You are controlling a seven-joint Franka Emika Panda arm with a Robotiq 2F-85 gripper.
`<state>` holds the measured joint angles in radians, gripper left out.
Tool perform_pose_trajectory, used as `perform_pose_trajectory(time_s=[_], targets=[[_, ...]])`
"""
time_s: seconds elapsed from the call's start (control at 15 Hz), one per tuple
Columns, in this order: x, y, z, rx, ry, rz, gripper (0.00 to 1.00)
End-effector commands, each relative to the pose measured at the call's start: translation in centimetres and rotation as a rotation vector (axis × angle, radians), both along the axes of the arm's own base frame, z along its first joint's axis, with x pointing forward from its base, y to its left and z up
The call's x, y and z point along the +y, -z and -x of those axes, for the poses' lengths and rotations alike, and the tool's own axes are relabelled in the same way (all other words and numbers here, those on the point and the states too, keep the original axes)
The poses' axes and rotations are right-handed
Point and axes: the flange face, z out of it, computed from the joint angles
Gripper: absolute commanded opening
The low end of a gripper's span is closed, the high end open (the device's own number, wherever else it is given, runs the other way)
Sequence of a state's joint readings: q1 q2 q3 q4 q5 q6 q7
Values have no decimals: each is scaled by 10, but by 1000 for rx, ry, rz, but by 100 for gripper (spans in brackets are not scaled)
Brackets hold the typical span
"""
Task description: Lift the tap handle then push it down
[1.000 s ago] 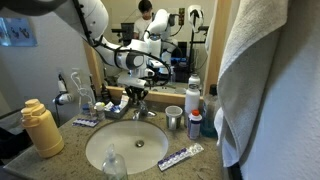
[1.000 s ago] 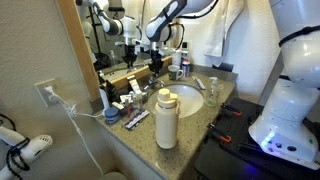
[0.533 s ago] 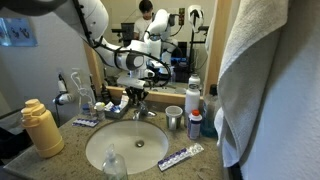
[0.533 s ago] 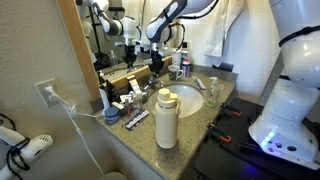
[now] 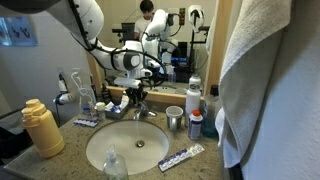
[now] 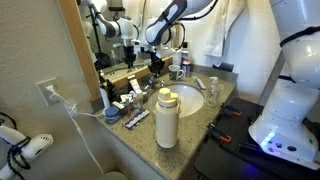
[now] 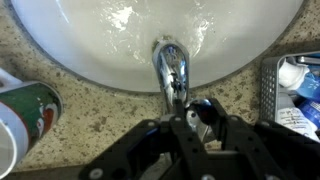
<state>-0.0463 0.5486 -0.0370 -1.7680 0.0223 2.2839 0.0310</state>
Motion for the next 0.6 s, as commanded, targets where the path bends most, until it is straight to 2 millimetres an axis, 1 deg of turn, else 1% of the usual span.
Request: perform_pose_trajectory(time_s=[0.0,0.33,0.53], targets=[[30,38,50,141,52,-2,7],[22,41,58,119,47,-14,7],[13,43,63,100,49,-19,7]])
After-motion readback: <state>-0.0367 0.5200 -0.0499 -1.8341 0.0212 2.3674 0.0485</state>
